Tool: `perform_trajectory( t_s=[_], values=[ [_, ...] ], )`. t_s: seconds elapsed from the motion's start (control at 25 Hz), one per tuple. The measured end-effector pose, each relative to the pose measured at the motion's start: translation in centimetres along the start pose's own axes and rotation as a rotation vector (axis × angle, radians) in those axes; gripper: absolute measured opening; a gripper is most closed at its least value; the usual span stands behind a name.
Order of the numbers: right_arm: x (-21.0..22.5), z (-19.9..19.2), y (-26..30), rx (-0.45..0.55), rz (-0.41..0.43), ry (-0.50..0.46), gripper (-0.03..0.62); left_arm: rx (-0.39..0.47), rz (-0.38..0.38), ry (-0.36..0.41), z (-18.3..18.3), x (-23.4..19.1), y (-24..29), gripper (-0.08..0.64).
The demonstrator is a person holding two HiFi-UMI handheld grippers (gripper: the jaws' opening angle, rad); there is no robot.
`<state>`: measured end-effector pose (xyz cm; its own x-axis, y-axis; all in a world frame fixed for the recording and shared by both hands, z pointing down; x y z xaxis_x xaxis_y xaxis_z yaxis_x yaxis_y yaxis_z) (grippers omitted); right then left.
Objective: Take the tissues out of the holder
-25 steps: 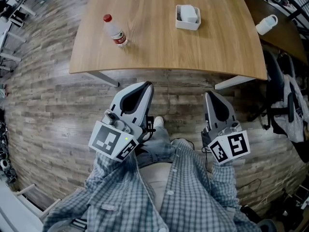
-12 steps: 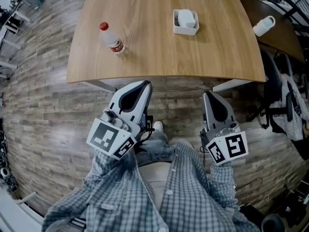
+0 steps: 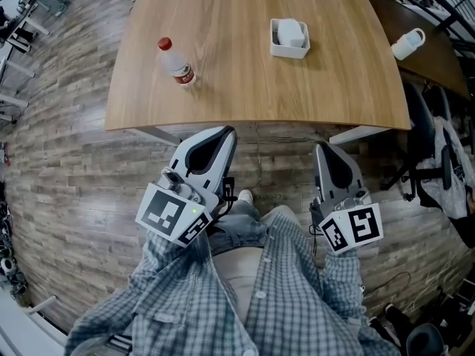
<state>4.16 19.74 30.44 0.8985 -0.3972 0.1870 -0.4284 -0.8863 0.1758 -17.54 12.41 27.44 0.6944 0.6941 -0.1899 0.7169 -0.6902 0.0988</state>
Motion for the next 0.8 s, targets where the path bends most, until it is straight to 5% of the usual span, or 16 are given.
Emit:
perform_trajectory(
  t_s=[0.8],
  values=[
    [-0.9, 0.5, 1.7, -0.022, 0.011, -0.034, 0.011, 0.037, 0.041, 0.002, 0.6, -2.1, -1.4, 0.006]
  ],
)
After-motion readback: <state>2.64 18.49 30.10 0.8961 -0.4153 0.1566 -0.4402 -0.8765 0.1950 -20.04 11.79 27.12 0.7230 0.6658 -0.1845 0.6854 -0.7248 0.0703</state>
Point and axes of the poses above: the fingertips, and each gripper's own axes: y forward along the fingers, x to its right, z out of its top, the point moved 6 cm from there along -y, backward along the fingers, and after that the axes turned 8 degrees about z, right-handed, at the moved point
